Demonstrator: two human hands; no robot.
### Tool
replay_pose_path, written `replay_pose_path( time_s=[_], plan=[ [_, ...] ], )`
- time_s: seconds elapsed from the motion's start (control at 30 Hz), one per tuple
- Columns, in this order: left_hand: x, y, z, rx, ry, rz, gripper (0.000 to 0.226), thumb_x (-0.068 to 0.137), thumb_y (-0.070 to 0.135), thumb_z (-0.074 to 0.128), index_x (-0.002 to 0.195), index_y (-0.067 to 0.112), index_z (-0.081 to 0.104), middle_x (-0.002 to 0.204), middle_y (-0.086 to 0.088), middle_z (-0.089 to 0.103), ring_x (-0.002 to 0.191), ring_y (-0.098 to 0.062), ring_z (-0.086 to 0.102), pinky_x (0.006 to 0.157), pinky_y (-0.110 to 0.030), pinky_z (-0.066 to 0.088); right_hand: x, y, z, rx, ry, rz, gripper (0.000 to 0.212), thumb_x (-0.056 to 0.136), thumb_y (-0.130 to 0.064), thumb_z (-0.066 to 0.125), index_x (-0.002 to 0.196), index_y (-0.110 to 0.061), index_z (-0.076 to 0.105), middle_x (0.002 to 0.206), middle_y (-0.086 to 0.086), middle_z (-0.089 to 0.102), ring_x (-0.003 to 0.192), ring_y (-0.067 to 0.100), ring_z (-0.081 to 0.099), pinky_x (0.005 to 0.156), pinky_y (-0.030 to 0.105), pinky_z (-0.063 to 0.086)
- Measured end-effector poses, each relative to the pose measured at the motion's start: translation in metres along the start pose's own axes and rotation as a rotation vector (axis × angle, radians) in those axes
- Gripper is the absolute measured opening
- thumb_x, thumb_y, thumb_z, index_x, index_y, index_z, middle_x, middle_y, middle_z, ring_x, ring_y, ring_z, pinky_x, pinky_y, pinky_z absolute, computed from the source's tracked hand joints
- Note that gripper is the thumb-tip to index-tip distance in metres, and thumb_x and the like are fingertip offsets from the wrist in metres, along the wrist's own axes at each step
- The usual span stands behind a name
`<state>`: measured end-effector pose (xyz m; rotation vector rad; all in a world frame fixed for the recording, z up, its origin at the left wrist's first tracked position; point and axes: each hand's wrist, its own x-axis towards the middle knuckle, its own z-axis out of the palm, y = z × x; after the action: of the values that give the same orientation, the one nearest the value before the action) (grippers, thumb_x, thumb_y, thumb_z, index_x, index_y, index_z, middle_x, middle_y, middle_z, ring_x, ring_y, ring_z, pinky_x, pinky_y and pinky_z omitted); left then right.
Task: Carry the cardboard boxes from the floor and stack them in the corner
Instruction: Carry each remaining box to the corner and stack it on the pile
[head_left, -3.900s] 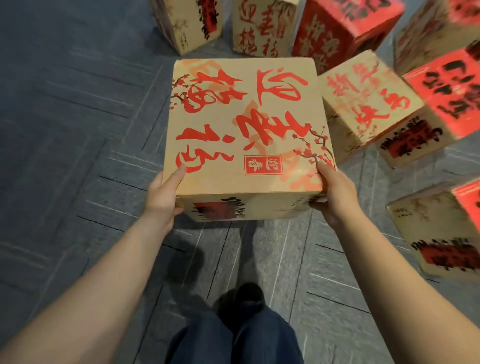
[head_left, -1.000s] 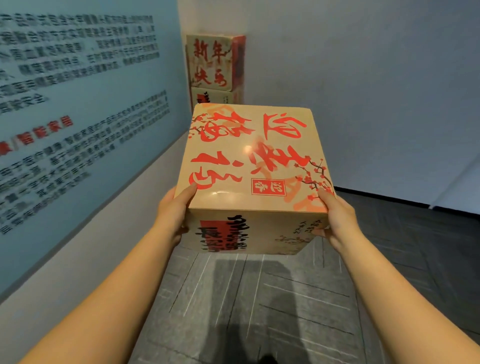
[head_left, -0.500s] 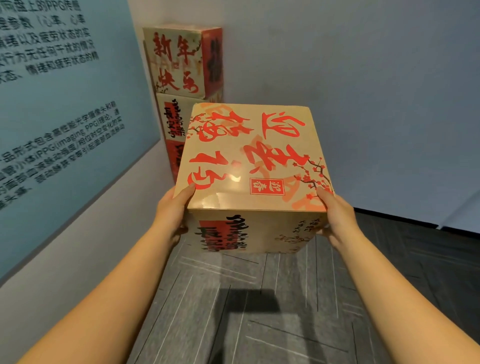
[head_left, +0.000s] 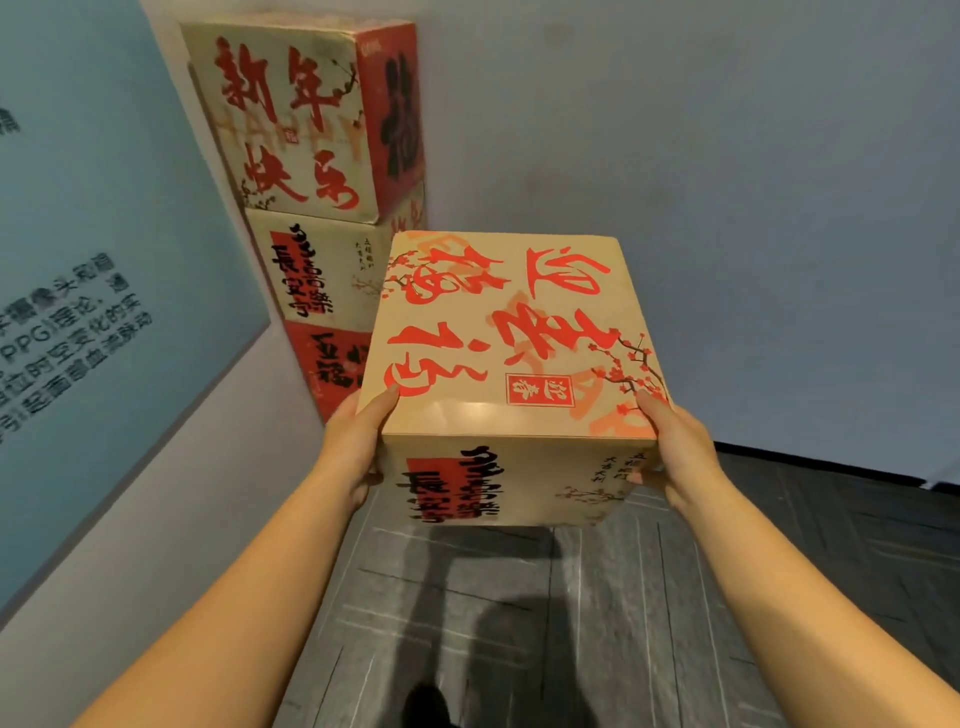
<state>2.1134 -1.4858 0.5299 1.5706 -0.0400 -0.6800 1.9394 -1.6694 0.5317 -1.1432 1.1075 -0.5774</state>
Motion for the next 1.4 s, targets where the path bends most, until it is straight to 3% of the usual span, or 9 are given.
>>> replay_pose_path(
  time_s=[0.1, 0.33, 0.5, 0.6, 0.67, 0.8, 0.9, 1.03, 1.4],
  plan=[
    [0.06, 0.017, 0.01, 0.023, -0.008, -0.014, 0.013, 0.095, 0.032, 0.048, 0.107, 0.027, 0.047, 0.083, 0.011, 0.055, 0.072, -0.01, 0.048, 0.067, -0.028, 0.037, 0.049, -0.008, 0.029, 0.012, 0.012, 0.02, 0.014, 0.093, -0.03, 0.052, 0.08, -0.025, 0.055, 0.081, 0.001, 0.062, 0.074, 0.018, 0.056, 0.072, 0.039, 0.045],
    [0.179, 0.019, 0.044, 0.046, -0.045, -0.082, 0.012, 0.095, 0.03, 0.047, 0.106, 0.026, 0.05, 0.085, 0.011, 0.059, 0.076, -0.01, 0.052, 0.067, -0.027, 0.039, 0.155, -0.008, 0.065, -0.006, 0.072, 0.084, 0.01, 0.093, -0.029, 0.051, 0.089, -0.025, 0.058, 0.085, -0.003, 0.062, 0.078, 0.014, 0.055, 0.089, 0.053, 0.046],
    [0.266, 0.004, 0.068, 0.053, -0.039, -0.145, 0.018, 0.094, 0.031, 0.049, 0.11, 0.025, 0.05, 0.088, 0.009, 0.061, 0.077, -0.012, 0.055, 0.067, -0.029, 0.041, 0.247, 0.009, 0.087, -0.017, 0.077, 0.138, 0.01, 0.093, -0.03, 0.051, 0.096, -0.023, 0.057, 0.087, -0.001, 0.062, 0.08, 0.017, 0.056, 0.078, 0.043, 0.046],
    [0.324, -0.012, 0.084, 0.031, -0.048, -0.162, 0.025, 0.094, 0.027, 0.049, 0.119, 0.023, 0.052, 0.091, 0.008, 0.064, 0.076, -0.01, 0.057, 0.053, -0.021, 0.046, 0.308, 0.023, 0.101, -0.022, 0.059, 0.169, 0.008, 0.092, -0.03, 0.051, 0.09, -0.026, 0.058, 0.084, 0.0, 0.064, 0.077, 0.016, 0.056, 0.067, 0.034, 0.041],
    [0.361, -0.024, 0.096, 0.04, -0.06, -0.174, 0.027, 0.095, 0.024, 0.048, 0.122, 0.023, 0.052, 0.093, 0.009, 0.064, 0.079, -0.007, 0.058, 0.056, -0.022, 0.044, 0.346, 0.036, 0.11, -0.021, 0.061, 0.19, 0.01, 0.092, -0.027, 0.051, 0.085, -0.026, 0.058, 0.082, -0.001, 0.064, 0.073, 0.014, 0.056, 0.063, 0.031, 0.04],
    [0.431, -0.069, 0.106, 0.098, -0.067, -0.253, 0.028, 0.095, 0.024, 0.048, 0.122, 0.022, 0.053, 0.096, 0.006, 0.064, 0.076, -0.009, 0.053, 0.062, -0.027, 0.036, 0.414, 0.075, 0.124, -0.014, 0.075, 0.23, 0.01, 0.092, -0.023, 0.052, 0.086, -0.024, 0.059, 0.087, 0.001, 0.066, 0.077, 0.015, 0.06, 0.06, 0.029, 0.044],
    [0.477, -0.115, 0.103, 0.115, -0.053, -0.3, 0.035, 0.094, 0.022, 0.049, 0.128, 0.017, 0.051, 0.099, 0.001, 0.064, 0.075, -0.011, 0.054, 0.059, -0.026, 0.036, 0.454, 0.119, 0.134, -0.021, 0.076, 0.258, 0.008, 0.093, -0.022, 0.051, 0.09, -0.022, 0.059, 0.089, 0.001, 0.066, 0.076, 0.015, 0.06, 0.056, 0.028, 0.044],
    [0.53, -0.183, 0.1, 0.1, -0.034, -0.309, 0.027, 0.094, 0.02, 0.049, 0.12, 0.024, 0.053, 0.094, 0.007, 0.064, 0.079, -0.011, 0.055, 0.066, -0.026, 0.04, 0.501, 0.195, 0.15, -0.013, 0.093, 0.268, 0.011, 0.093, -0.021, 0.051, 0.101, -0.018, 0.058, 0.084, 0.0, 0.064, 0.073, 0.014, 0.058, 0.058, 0.03, 0.041],
    [0.656, -0.362, 0.085, 0.13, -0.008, -0.241, 0.023, 0.093, 0.021, 0.051, 0.116, 0.02, 0.05, 0.093, 0.003, 0.061, 0.073, -0.012, 0.051, 0.063, -0.028, 0.038, 0.612, 0.381, 0.181, -0.005, 0.049, 0.225, 0.01, 0.093, -0.022, 0.051, 0.085, -0.025, 0.057, 0.081, 0.001, 0.063, 0.072, 0.014, 0.057, 0.059, 0.03, 0.042]
  ],
)
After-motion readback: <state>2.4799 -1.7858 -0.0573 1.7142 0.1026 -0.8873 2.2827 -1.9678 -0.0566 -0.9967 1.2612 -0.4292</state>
